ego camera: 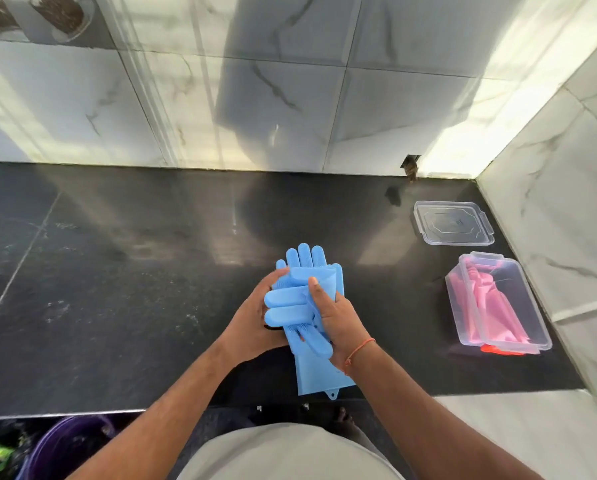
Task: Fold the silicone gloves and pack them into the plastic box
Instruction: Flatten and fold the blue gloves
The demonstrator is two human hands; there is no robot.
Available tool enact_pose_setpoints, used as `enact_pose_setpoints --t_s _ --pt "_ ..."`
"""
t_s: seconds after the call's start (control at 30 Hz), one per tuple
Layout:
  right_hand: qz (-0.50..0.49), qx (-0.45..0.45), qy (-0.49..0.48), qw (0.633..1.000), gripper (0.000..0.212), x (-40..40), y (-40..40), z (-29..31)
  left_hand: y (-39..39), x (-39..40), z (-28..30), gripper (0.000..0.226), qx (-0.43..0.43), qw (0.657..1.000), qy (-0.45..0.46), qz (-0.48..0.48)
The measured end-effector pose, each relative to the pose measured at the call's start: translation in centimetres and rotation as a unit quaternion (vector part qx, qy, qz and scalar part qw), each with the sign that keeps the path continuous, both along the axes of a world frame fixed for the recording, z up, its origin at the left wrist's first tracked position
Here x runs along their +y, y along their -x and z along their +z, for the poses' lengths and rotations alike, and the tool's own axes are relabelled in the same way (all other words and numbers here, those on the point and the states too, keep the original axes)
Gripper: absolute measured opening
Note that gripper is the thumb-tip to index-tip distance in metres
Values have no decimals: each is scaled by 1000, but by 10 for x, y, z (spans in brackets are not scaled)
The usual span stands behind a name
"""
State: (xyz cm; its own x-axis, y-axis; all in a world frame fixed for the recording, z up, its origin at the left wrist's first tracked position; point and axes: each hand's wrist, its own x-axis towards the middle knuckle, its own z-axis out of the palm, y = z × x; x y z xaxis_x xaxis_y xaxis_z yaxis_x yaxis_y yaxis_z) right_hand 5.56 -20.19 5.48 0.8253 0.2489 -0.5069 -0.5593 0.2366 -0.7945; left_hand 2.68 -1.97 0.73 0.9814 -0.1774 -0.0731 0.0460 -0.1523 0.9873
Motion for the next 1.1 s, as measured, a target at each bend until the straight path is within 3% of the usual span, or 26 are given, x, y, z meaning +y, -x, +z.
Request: enact_pose_setpoints --t_s 0.13,0.23,0.37,0.5,0.6,0.7,0.87,1.0,1.1 --pt "-3 -24 51 998 47 -26 -1 0 -7 -14 7 58 14 999 44 29" --pt "-9 -22 39 999 48 -43 0 1 -18 -26 14 37 -2 998 16 68" --pt "-2 -23 -5 1000 47 -63 3 -1 -29 -48 23 44 55 985 141 88" --pt "41 0 -19 999 42 -90 8 -12 -41 -68 34 52 146 928 309 147" --pt "108 18 20 994 42 -112 11 -17 -48 -85 42 49 217 880 374 196" --pt "147 8 50 988 43 -133 10 -16 -54 -100 41 40 252 858 397 207" --pt "70 2 -14 997 63 -161 -5 -3 -58 -116 49 46 284 862 402 121" --pt "57 -28 -36 997 58 -169 -23 8 -60 -133 54 60 285 891 350 46" --pt "56 -49 -28 997 48 -170 -33 11 -64 -141 56 55 281 902 325 45"
